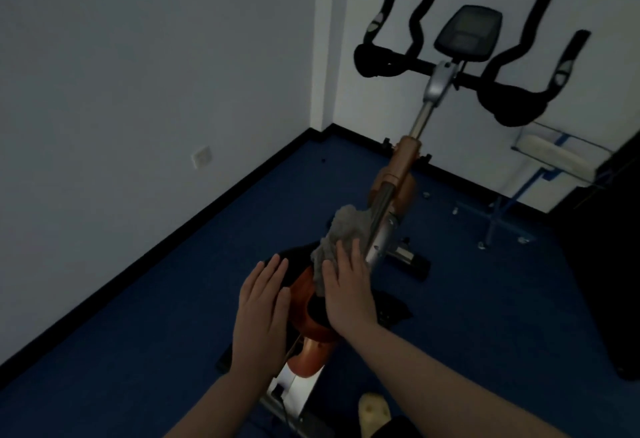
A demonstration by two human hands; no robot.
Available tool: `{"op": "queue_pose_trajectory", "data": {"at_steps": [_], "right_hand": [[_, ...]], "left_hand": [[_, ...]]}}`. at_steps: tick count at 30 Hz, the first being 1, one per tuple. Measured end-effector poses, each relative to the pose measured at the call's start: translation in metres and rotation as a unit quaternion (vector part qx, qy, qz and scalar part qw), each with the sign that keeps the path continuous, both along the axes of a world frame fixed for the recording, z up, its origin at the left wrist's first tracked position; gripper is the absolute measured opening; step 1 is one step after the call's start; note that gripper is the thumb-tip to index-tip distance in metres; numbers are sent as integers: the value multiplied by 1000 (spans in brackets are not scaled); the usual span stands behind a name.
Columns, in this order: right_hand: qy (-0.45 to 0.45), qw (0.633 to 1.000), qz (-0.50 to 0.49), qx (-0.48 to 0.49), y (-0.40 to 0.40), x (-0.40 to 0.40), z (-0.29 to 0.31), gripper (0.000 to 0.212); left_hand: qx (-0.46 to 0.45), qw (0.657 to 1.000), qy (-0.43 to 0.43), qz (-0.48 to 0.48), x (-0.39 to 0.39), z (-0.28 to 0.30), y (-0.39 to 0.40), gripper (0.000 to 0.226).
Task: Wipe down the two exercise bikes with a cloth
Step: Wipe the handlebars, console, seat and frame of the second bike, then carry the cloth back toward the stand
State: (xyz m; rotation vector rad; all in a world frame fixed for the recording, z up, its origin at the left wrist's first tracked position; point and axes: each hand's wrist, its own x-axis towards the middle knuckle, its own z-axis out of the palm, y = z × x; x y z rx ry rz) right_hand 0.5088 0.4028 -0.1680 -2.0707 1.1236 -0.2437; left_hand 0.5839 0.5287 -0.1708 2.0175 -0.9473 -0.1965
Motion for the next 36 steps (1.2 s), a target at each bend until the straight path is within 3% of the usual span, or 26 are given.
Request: {"op": "queue_pose_trajectory", "data": {"at_steps": [10,16,26,31,36], "right_hand": [[23,996,-83,-6,61,-14,9,59],[-5,993,-88,-76,82,-20,-2,57],[-71,995,-69,-18,38,-42,15,47],[-104,992,-76,-3,8,-78,35,27],[-89,996,2,31,-22,-121,65,31]], "left_hand": [[-2,996,-1,-87,16,0,15,46],[5,992,21,-125,27,0,22,50],[57,986,29,-155,39,10,23,47],[39,985,73,-149,36,45,-3,35],[13,965,-18,-262,-11,85,-61,43]]}}
